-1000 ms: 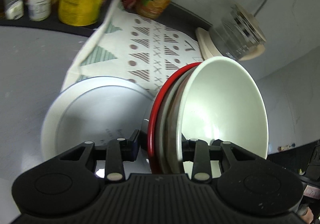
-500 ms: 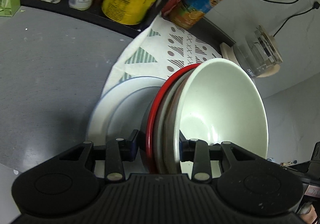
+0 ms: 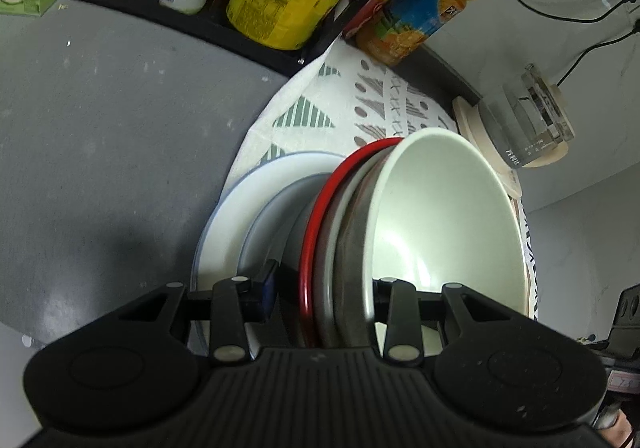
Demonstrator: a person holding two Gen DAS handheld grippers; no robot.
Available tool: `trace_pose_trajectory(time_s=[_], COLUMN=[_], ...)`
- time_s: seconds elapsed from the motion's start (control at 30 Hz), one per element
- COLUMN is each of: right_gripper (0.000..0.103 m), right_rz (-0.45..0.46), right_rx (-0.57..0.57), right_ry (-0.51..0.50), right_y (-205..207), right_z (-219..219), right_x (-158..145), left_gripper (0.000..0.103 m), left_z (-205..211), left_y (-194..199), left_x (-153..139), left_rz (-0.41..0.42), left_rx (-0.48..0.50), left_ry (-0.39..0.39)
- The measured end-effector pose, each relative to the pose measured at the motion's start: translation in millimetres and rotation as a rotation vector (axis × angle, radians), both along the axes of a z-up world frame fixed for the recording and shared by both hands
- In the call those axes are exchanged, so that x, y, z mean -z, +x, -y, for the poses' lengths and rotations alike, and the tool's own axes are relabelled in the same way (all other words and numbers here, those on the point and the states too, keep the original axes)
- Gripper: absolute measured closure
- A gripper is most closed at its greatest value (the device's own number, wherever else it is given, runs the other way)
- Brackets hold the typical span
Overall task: Organize plates and bowls
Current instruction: 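Carry the red bowl stack with both tools and lower it onto the plates, then open both tools and pull them back from the bowl stack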
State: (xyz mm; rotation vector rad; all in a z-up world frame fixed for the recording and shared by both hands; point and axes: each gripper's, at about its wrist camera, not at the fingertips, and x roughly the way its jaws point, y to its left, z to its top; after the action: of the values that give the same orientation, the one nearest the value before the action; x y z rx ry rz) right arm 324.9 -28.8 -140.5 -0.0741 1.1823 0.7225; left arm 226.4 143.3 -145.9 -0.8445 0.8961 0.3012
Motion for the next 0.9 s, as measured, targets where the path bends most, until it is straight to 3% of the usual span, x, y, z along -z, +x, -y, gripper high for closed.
trace_pose_trajectory(time_s=[0.2, 0.4, 0.47, 0.6, 0.9], right_gripper=[0.065, 0.050, 0.050, 0.044, 0.023], right_rz=[-0.011, -0.026, -0.023, 0.033, 0.103], right_rx=[0.031, 0.039, 0.044, 0.060, 0.176], right_ry=[0.035, 0.060, 0.067, 0.079, 0.092], right_y=[1.6, 0.2, -1.0, -4.5, -3.1], right_z=[1.1, -1.9, -0.5, 4.2, 26.4], right_x=[4.6, 6.1, 6.7, -3.5, -22.1], left_gripper=[0.066, 0.064, 0.056, 0.026, 0.020], left_z=[-3.9, -3.0, -4.2, -5.8, -6.3], left_y=[4.4, 7.2, 7.6, 12.6, 23.4], left_x=[1.3, 0.0, -2.9, -11.8, -30.1], left_rz=[0.001, -0.016, -0.010, -0.012, 0.001], left_rx=[-0.004, 0.018, 0.020, 0.035, 0.060], left_ry=[-0.005, 0.008, 0.010, 0.048, 0.093])
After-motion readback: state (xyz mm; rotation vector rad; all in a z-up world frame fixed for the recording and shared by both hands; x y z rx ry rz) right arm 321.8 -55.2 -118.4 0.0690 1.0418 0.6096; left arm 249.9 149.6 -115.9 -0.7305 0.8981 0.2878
